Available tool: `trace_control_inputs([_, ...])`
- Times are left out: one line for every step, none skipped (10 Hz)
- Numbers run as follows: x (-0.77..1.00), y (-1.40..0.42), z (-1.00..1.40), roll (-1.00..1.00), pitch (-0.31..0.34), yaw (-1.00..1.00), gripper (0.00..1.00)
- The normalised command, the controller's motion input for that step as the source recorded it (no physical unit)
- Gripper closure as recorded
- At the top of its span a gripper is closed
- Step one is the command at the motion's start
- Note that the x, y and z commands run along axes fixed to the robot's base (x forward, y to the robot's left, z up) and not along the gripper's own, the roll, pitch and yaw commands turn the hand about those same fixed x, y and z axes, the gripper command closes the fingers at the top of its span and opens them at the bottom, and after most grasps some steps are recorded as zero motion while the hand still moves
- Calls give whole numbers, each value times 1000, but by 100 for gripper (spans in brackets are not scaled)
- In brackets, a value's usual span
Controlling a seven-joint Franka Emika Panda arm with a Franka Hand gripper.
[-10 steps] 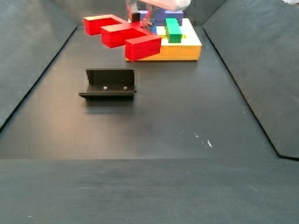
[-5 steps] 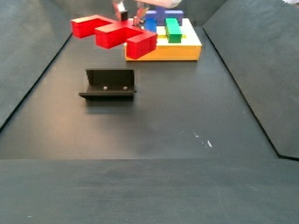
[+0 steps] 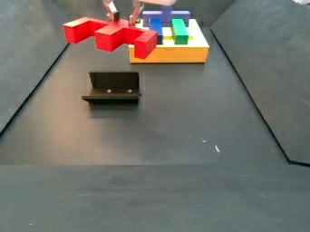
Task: Pick up the red object. Move up. Place the red object on the fixture. Regrasp the red object. Move to above the board. Insert the red object.
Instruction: Place the red object on the fixture.
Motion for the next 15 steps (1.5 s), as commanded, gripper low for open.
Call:
trace_control_inputs([271,-66,0,-14,94,674,100])
trace_control_inputs([220,-129,0,0,43,489,100])
trace_control_inputs([0,0,0,-14,0,0,100])
trace_control_inputs([-49,11,0,-31,0,-29,100])
trace_control_inputs([0,51,0,-289,3,43,100])
trace_control_inputs([69,31,0,-823,286,209,100])
trace_control_inputs([91,0,54,-1000,420,323,100])
trace_control_inputs([54,0,74,-1000,454,331,100])
trace_control_inputs([49,0,89,-1000,431,320,100])
trace_control_inputs([57,0,83,-1000,360,309,100])
trace_control_inputs([74,0,14,-1000,311,294,100])
trace_control_inputs([34,0,0,-866,169,237,100])
trace_control_inputs([0,0,0,-474,3,217,100])
trace_control_inputs([0,0,0,-20,0,183,100])
trace_control_inputs([26,0,0,-103,6,177,100])
